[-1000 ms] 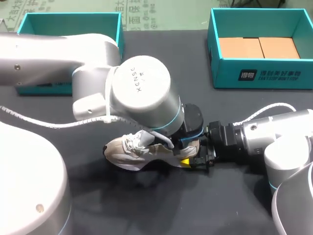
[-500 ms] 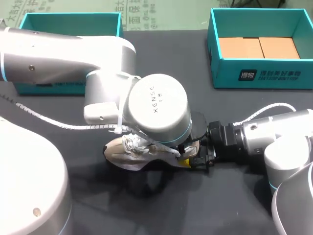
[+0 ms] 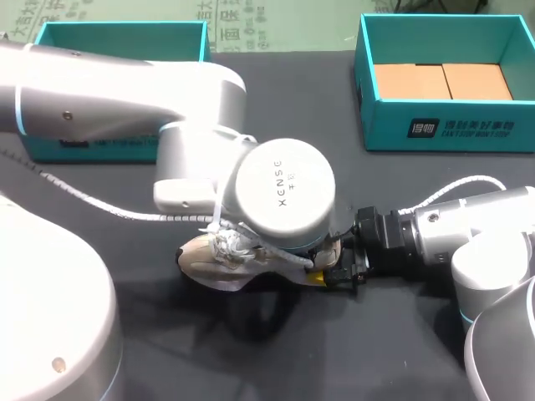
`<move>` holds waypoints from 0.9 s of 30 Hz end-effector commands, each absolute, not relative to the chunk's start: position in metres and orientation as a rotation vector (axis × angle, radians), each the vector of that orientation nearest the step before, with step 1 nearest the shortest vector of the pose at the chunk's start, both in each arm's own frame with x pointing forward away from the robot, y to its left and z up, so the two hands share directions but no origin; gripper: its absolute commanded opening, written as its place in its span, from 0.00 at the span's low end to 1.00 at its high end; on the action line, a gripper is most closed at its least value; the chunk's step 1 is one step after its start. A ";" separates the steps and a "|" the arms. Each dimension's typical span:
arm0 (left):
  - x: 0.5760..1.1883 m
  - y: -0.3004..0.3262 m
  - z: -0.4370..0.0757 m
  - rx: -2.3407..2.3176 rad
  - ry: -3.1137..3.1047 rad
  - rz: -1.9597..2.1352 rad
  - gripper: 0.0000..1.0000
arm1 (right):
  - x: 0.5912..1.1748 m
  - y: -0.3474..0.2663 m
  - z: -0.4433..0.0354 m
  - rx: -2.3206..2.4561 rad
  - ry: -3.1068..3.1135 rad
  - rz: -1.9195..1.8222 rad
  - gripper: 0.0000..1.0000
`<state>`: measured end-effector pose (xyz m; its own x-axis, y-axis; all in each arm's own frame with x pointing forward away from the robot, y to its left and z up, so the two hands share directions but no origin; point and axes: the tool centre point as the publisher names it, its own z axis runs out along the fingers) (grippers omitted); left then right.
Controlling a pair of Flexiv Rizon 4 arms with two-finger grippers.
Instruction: Take the shoe out of the shoebox, open the shoe tongue, remove and reinsert the insole, then place the shoe into the shoebox
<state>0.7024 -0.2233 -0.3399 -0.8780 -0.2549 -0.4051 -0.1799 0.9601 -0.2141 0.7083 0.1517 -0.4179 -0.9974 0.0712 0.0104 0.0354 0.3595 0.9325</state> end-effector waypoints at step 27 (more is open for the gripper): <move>0.721 -0.224 -0.333 -0.354 2.682 -0.312 0.00 | 0.709 0.154 -0.422 0.102 2.566 1.753 0.00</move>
<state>0.7180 -0.2253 -0.3323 -0.8767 -0.2942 -0.3806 -0.2016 0.9430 -0.2646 0.7083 0.1517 -0.4180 -0.9974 0.0712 0.0105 0.0355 0.3595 0.9325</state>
